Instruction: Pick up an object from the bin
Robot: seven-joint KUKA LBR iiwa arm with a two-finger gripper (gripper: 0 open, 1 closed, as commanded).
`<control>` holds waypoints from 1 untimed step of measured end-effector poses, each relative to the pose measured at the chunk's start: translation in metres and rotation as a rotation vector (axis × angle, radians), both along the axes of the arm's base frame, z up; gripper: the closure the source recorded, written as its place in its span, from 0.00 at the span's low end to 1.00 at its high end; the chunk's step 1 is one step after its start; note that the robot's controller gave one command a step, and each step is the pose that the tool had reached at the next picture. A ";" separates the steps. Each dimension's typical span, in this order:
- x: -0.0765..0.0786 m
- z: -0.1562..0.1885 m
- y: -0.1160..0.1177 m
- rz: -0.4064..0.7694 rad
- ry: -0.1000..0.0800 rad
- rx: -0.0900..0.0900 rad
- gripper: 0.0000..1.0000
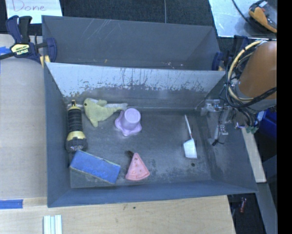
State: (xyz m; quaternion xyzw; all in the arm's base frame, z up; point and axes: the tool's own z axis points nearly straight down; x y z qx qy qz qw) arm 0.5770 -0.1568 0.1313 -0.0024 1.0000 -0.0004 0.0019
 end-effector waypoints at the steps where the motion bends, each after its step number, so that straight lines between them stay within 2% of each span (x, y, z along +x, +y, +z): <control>1: 0.000 0.000 0.000 0.000 0.000 0.000 0.00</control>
Offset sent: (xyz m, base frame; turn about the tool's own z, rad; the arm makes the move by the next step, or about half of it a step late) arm -0.0286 0.0379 -0.0476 -0.1073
